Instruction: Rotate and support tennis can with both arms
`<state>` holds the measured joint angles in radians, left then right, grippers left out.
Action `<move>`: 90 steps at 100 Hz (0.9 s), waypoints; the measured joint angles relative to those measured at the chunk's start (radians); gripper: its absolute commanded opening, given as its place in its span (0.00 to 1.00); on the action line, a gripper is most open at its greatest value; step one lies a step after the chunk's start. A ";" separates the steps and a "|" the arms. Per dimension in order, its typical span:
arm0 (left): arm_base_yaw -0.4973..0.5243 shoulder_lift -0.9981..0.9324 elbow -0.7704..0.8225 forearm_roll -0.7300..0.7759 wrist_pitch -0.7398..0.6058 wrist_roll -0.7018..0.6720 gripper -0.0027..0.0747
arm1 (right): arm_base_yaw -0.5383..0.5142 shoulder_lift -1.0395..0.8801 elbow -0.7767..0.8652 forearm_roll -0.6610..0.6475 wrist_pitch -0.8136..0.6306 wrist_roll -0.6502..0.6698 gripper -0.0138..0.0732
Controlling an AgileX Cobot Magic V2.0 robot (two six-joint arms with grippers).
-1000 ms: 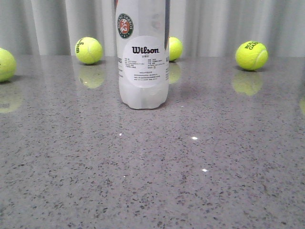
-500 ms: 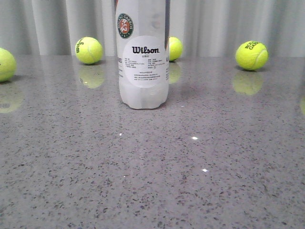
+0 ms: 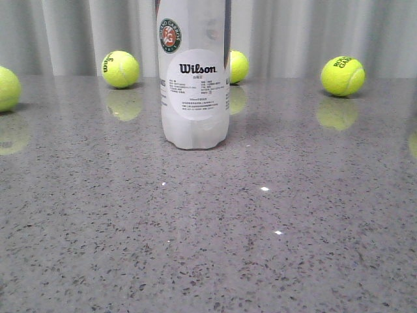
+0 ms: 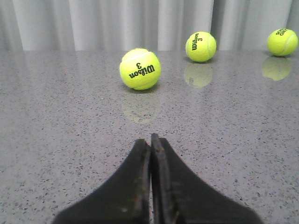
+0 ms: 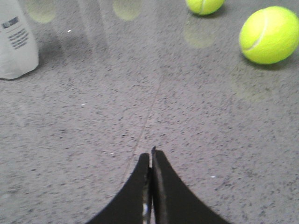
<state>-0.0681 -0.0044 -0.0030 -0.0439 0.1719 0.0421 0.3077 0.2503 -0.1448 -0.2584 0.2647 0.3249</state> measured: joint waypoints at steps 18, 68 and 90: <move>0.000 0.000 0.000 0.000 0.000 0.000 0.01 | -0.166 -0.160 0.143 0.120 -0.169 -0.169 0.09; 0.000 0.000 0.000 0.000 0.000 0.000 0.01 | -0.309 -0.260 0.171 0.224 -0.184 -0.308 0.09; 0.000 0.000 0.000 0.000 0.000 0.000 0.01 | -0.345 -0.260 0.171 0.228 -0.172 -0.311 0.09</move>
<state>-0.0681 -0.0044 -0.0030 -0.0439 0.1719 0.0421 -0.0376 -0.0100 0.0263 -0.0304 0.0927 0.0137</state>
